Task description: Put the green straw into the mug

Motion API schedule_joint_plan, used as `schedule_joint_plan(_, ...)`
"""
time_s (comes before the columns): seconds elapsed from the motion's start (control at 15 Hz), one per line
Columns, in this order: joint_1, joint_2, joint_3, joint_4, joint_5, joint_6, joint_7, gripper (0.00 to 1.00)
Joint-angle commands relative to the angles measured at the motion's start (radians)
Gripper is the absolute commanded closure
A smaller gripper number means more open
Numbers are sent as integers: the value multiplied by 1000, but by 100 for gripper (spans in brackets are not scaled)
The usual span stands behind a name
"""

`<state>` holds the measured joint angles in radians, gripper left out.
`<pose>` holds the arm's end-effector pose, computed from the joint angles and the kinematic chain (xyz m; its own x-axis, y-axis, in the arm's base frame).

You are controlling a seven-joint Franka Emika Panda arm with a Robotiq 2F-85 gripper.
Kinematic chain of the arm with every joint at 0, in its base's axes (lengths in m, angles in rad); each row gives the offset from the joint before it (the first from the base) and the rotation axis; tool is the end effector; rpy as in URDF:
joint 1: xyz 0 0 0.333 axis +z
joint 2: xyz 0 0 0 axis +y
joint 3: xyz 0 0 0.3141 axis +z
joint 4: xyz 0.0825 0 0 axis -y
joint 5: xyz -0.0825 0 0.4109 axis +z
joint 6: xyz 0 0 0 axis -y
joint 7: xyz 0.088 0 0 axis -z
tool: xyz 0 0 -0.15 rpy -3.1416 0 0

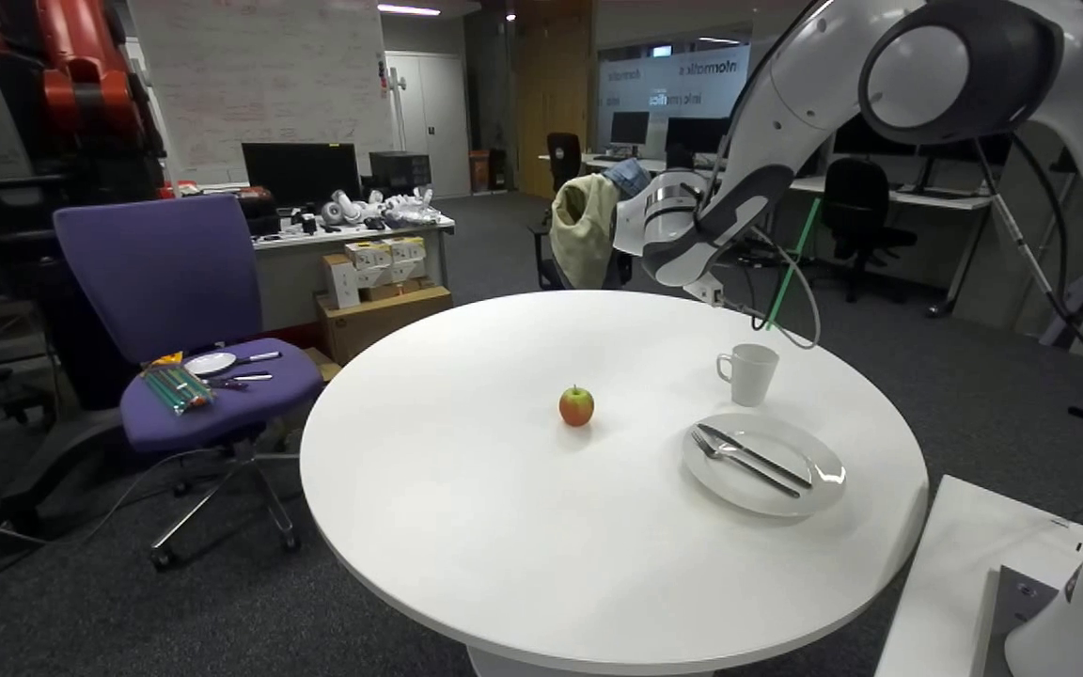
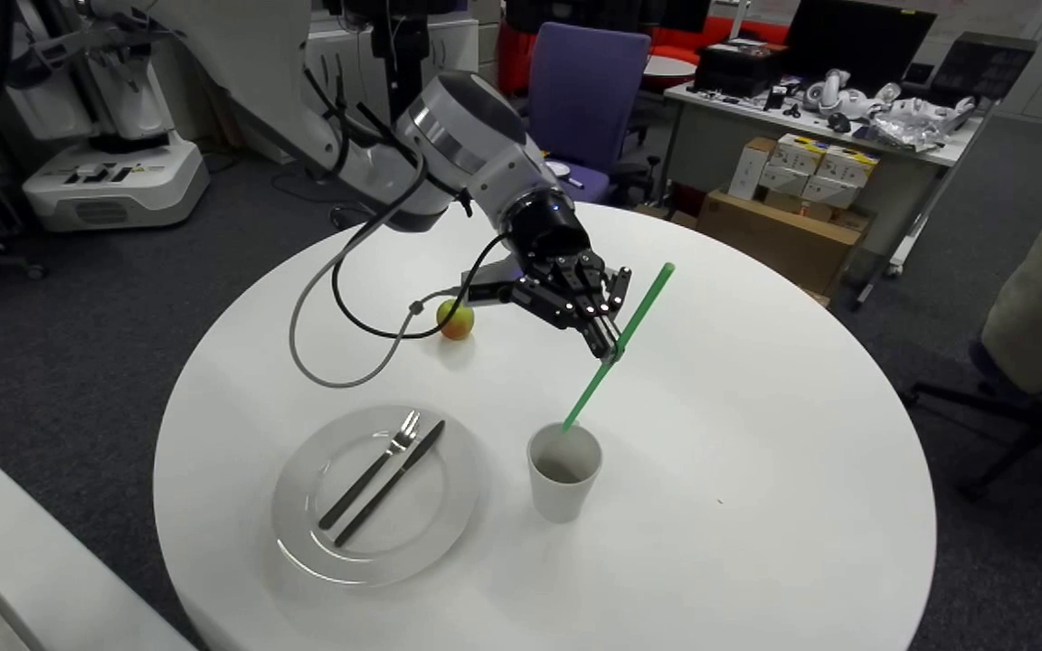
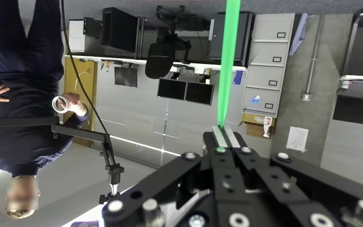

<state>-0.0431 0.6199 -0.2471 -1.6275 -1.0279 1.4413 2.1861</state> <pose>0.5695 -0.2948 0.2701 -0.0519 -0.2156 0.9751 -0.7830 0.6148 0.0943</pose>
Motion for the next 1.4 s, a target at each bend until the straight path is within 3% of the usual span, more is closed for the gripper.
schedule_joint_plan(0.0,-15,41,43,46,-18,3,50,100)
schedule_joint_plan(1.33,-9,174,64,40,-74,14,132,100)
